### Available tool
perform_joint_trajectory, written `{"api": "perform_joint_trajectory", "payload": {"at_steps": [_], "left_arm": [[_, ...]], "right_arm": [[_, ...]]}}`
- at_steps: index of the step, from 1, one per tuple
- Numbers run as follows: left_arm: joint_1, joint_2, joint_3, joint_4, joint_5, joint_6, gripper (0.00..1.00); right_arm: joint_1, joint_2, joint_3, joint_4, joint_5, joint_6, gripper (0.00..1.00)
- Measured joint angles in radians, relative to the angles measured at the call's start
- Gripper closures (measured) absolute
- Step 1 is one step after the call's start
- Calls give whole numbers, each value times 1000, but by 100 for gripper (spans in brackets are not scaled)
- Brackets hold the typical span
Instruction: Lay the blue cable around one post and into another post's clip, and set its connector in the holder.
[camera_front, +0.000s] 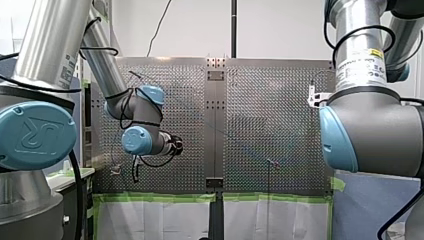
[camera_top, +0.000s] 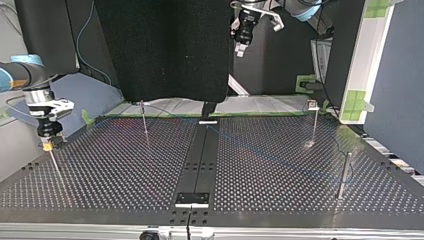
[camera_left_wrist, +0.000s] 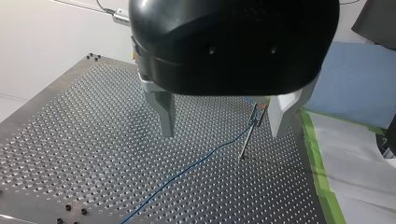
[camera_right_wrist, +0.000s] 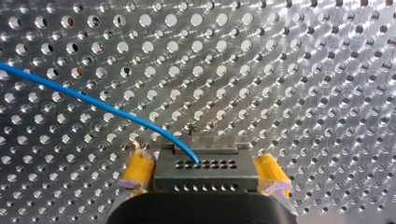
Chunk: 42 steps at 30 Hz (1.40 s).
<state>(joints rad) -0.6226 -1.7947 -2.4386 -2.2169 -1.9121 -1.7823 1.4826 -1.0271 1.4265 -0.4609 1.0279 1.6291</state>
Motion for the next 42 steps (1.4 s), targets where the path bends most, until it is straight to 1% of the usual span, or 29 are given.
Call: {"api": "perform_joint_trajectory", "payload": {"at_steps": [14,18,23,28,32,38,42], "left_arm": [[0,0,0,-3,-1,1,0],[0,0,0,-3,-1,1,0],[0,0,0,-3,-2,1,0],[0,1,0,-4,-2,1,0],[0,1,0,-4,-2,1,0],[0,0,0,-4,-2,1,0],[0,0,0,-4,-2,1,0]], "right_arm": [[0,0,0,1,0,2,1],[1,0,0,-11,-1,12,1],[5,0,0,-19,-25,19,1],[9,0,0,-21,-35,23,1],[11,0,0,-21,-36,27,1],[12,0,0,-19,-34,28,1],[11,0,0,-18,-23,28,1]]}}
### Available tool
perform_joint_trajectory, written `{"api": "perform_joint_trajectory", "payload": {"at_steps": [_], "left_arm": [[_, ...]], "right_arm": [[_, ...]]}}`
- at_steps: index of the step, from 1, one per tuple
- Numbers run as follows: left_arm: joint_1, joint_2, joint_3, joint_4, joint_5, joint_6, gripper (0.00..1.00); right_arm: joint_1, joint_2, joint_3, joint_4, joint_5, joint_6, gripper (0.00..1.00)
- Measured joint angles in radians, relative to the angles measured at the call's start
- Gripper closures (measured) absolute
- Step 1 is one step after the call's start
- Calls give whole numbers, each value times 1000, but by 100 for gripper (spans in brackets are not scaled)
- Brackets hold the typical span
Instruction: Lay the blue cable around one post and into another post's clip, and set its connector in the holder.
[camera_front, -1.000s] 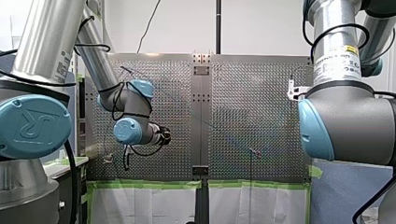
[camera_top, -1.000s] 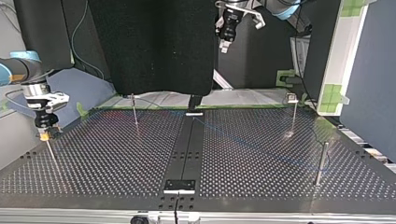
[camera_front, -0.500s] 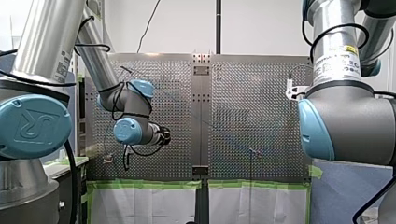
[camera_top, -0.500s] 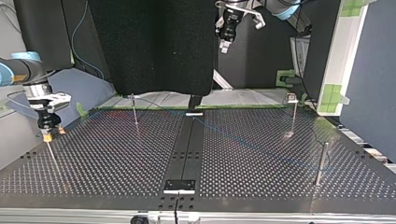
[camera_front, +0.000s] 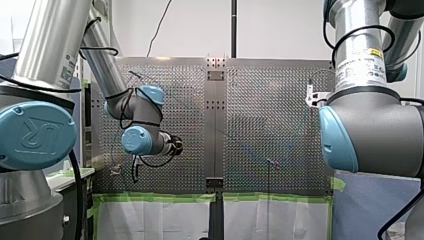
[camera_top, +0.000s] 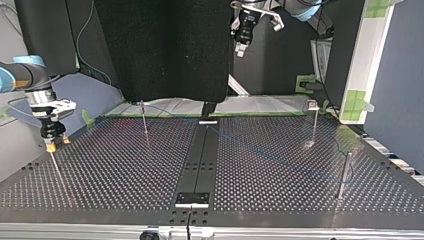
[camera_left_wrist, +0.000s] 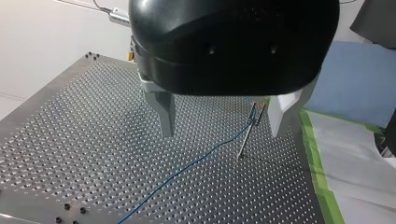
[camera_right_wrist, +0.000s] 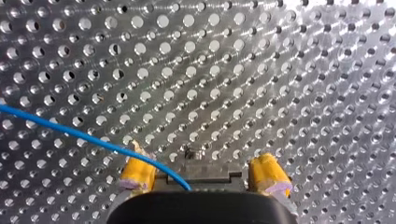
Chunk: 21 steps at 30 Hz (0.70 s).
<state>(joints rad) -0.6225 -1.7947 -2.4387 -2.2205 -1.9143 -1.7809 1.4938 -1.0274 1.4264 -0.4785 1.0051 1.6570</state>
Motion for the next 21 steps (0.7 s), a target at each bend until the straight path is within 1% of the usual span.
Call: {"api": "perform_joint_trajectory", "payload": {"at_steps": [7,14,21], "left_arm": [[0,0,0,0,0,0,0],[0,0,0,0,-1,0,0],[0,0,0,1,-1,0,0]], "right_arm": [[0,0,0,8,15,0,1],[0,0,0,16,47,-3,1],[0,0,0,18,57,-3,1]]}}
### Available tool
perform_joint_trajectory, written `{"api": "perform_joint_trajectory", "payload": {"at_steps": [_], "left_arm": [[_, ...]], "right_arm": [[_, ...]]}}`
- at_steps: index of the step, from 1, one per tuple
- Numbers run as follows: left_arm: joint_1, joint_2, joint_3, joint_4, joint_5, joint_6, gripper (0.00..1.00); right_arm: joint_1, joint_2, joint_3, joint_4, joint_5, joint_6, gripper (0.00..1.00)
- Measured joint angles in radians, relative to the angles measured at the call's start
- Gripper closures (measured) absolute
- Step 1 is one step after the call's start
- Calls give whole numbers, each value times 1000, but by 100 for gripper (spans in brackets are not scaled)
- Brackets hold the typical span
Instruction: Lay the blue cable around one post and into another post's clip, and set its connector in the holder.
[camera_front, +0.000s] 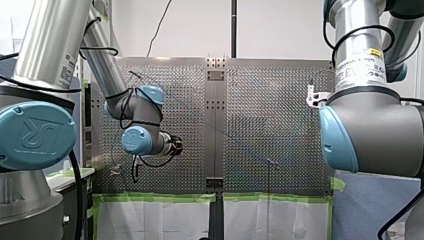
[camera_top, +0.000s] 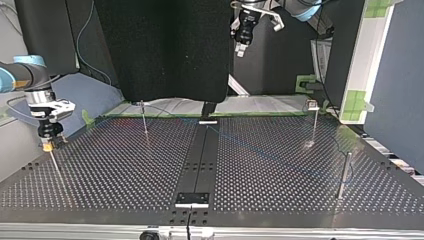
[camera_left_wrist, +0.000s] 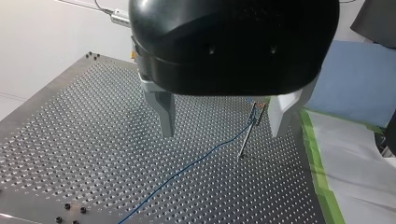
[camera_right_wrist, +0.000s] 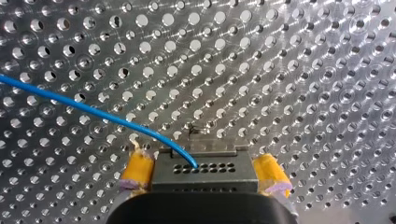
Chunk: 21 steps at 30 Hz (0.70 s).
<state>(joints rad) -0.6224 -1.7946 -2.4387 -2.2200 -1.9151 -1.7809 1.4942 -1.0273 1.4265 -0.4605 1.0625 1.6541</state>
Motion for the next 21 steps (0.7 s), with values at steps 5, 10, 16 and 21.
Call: {"api": "perform_joint_trajectory", "payload": {"at_steps": [5,10,16,21], "left_arm": [[0,0,0,0,0,0,0],[0,0,0,0,0,1,0],[0,0,0,-1,-1,3,0],[0,0,0,-1,-1,3,0]], "right_arm": [[1,0,0,0,14,1,1],[1,0,0,0,25,2,1],[1,0,0,0,36,3,1],[1,0,0,0,48,3,1]]}}
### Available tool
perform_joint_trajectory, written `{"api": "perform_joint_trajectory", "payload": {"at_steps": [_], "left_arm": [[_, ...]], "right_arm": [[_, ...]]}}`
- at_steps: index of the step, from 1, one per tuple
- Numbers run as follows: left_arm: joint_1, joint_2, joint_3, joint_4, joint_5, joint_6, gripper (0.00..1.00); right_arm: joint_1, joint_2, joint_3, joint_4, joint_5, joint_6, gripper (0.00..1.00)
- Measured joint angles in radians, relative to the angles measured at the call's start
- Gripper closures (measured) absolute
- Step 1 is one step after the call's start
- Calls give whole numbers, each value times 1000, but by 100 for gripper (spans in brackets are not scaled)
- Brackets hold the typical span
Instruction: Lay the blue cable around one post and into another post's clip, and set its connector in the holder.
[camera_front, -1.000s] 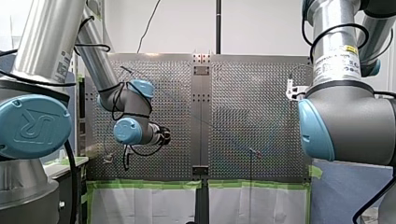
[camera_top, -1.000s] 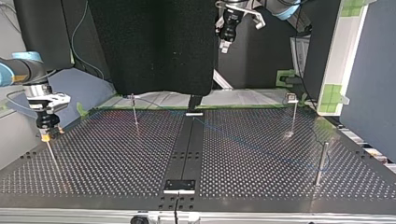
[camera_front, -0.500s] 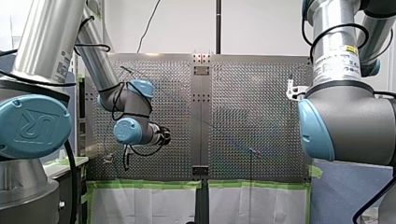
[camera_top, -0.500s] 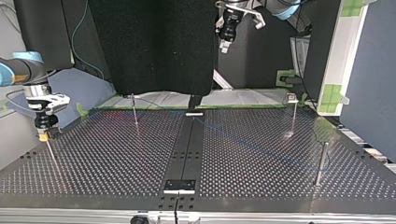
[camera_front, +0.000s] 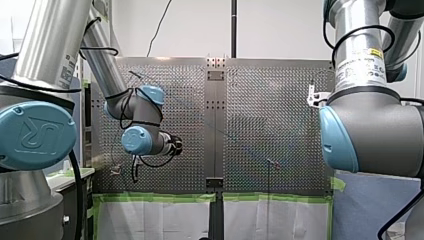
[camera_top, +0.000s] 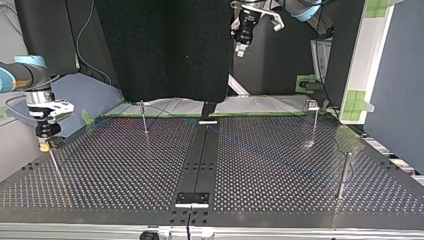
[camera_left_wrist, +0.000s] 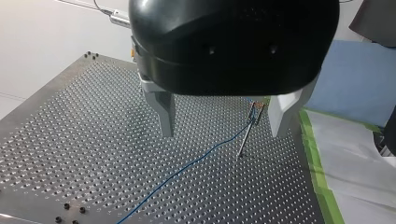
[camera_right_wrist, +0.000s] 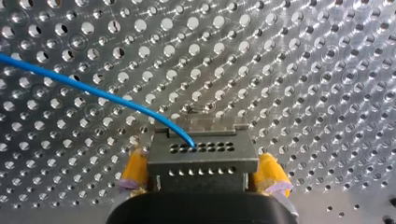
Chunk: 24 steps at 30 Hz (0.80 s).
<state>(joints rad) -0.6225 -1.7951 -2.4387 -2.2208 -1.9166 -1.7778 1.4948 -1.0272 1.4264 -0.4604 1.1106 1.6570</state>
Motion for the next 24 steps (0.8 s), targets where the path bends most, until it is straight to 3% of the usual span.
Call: {"api": "perform_joint_trajectory", "payload": {"at_steps": [8,24], "left_arm": [[0,0,0,0,0,0,0],[0,0,-1,-1,0,4,0]], "right_arm": [[0,0,0,0,16,0,1],[0,0,0,5,79,-1,1]]}}
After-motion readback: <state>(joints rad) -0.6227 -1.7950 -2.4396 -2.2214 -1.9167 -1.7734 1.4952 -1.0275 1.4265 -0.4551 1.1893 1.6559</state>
